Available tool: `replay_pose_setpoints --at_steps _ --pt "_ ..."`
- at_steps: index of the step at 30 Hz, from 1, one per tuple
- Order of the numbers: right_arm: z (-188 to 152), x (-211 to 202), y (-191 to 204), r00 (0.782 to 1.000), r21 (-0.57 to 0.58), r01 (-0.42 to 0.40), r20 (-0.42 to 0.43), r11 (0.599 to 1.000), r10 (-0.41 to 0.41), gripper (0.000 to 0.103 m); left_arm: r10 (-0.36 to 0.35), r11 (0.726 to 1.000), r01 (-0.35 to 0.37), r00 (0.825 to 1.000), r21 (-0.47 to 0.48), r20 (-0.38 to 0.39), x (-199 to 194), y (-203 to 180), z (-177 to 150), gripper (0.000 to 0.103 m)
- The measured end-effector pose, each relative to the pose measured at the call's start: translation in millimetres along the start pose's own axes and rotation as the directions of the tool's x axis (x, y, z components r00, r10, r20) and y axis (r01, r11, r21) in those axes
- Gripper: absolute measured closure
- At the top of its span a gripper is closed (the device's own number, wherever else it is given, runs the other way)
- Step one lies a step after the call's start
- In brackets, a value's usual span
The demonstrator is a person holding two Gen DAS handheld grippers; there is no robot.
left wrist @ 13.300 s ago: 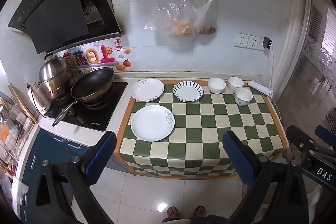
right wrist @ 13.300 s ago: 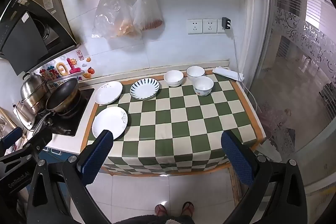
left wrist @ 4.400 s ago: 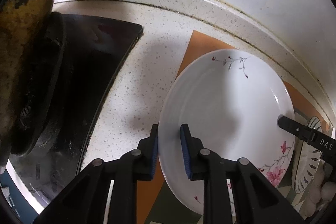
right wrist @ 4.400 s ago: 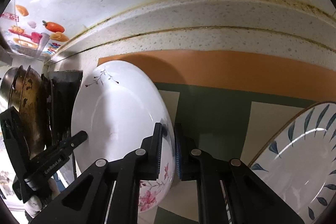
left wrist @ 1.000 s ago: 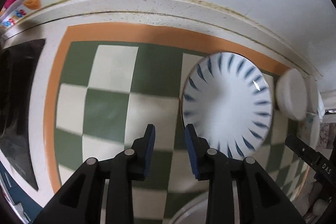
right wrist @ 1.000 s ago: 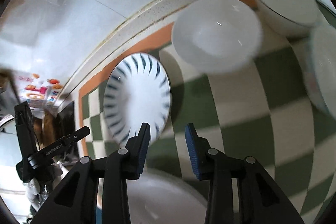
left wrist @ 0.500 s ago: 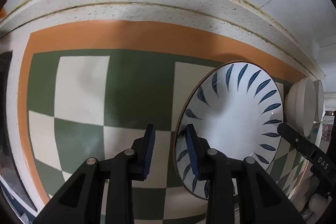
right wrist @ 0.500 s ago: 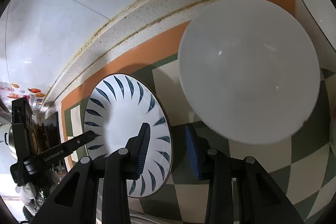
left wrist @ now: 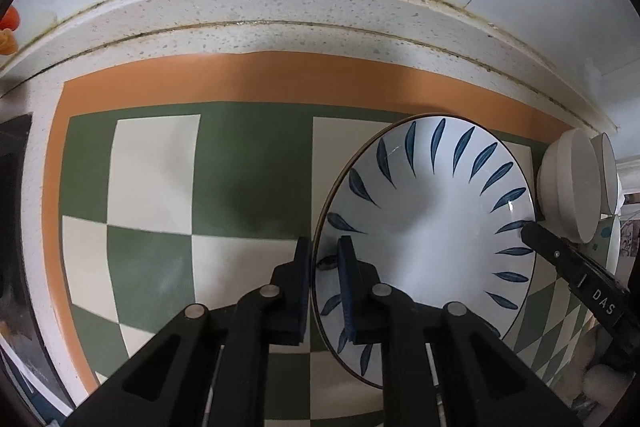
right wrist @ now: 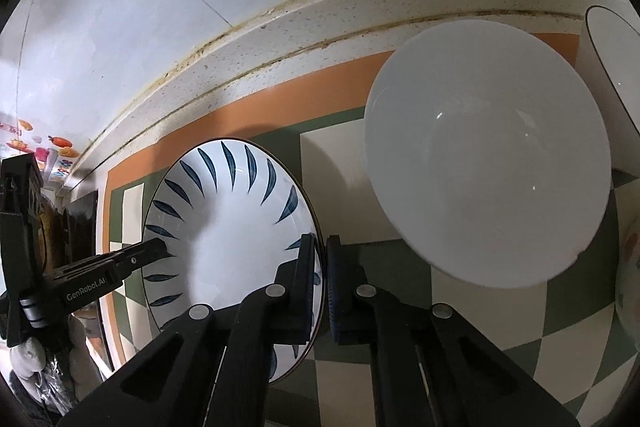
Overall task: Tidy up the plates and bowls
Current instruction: 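Grip the blue-striped plate rim with both tools and lift it, then lower the blue-striped plate with both tools onto the white plate stack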
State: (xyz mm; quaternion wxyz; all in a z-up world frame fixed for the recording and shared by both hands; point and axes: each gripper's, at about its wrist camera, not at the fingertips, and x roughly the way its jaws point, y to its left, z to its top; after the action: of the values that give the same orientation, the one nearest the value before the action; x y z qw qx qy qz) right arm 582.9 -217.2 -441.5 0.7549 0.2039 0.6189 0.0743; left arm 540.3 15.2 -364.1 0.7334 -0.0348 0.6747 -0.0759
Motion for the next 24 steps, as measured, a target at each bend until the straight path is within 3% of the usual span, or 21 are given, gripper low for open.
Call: replay_pose_setpoints --at_steps 13,24 --pt "-23 -62 11 0.997 -0.042 -0.054 0.049 0.998 0.056 0.096 -0.029 1.0 0.03 0.997 -0.008 0.065 -63 -16 -39 0.092" --pt "-97 -122 4 0.994 -0.04 -0.091 0.053 0.995 0.093 0.096 -0.021 0.999 0.017 0.996 0.049 0.09 -101 -18 -105 0.092"
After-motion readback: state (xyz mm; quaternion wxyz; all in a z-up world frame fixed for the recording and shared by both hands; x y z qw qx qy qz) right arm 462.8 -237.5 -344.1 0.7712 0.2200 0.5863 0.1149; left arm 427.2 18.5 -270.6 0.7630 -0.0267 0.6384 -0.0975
